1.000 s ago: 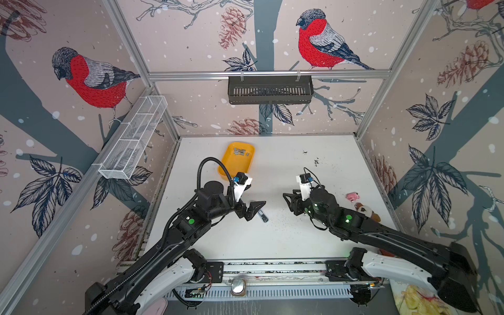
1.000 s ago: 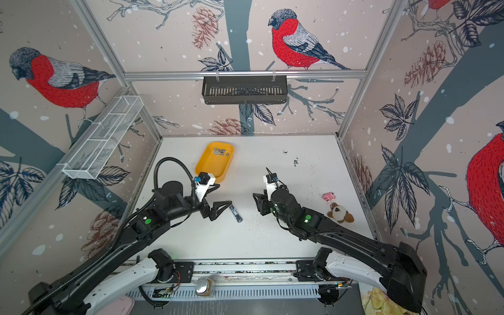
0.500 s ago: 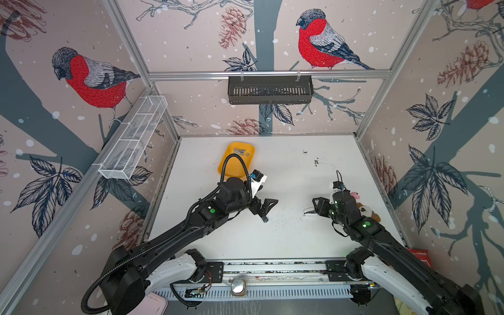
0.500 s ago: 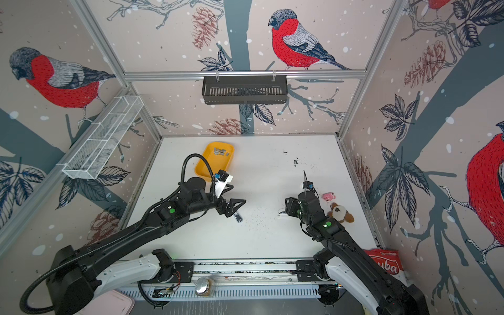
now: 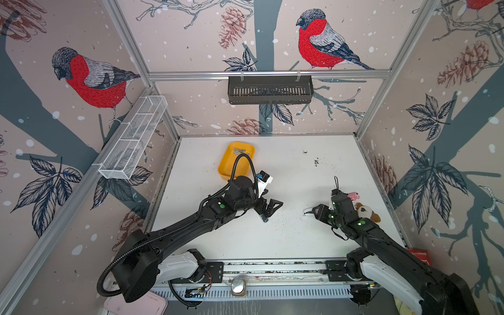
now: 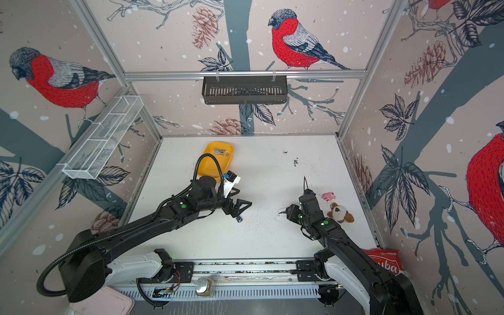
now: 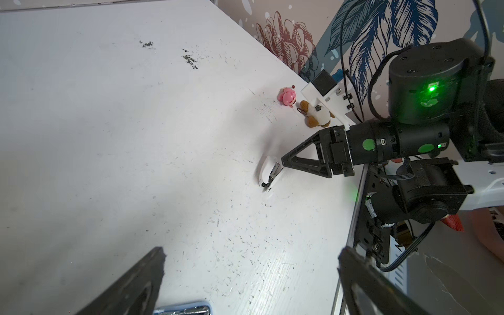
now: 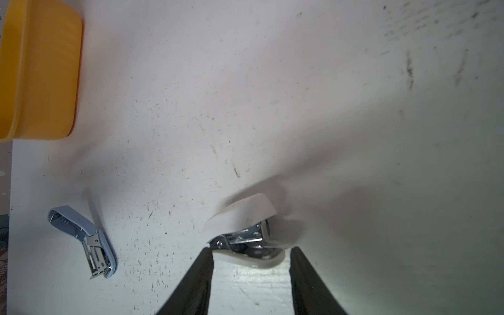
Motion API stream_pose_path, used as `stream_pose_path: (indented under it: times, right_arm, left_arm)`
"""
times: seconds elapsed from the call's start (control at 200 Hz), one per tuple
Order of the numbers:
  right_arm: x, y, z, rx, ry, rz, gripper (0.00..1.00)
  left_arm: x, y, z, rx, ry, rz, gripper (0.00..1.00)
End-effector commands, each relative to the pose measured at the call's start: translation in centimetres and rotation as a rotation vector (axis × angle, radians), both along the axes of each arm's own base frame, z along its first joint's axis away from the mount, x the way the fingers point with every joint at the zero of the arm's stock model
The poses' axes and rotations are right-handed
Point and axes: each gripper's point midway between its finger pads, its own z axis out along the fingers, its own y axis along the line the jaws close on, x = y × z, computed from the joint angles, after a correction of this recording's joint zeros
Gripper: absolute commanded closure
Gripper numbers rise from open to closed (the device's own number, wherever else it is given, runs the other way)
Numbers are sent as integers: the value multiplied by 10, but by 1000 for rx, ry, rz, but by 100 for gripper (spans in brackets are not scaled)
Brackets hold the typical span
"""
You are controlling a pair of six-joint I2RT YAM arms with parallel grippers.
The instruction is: Load the staples into the stapler
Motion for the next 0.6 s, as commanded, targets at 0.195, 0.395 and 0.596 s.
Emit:
stream_pose_path:
  times: [0.195, 0.395, 0.596]
  right_arm:
    - [-1, 24, 1, 140, -18, 61, 52]
    - [9, 33, 4, 143, -38, 104, 52]
    - [19, 50, 9, 149, -55, 195, 55]
  left_arm:
    - [-2, -5, 5, -30, -16, -21, 1]
    - [-5, -4, 2, -28, -11, -27, 1]
    - [-3, -6, -4, -20, 7, -22, 1]
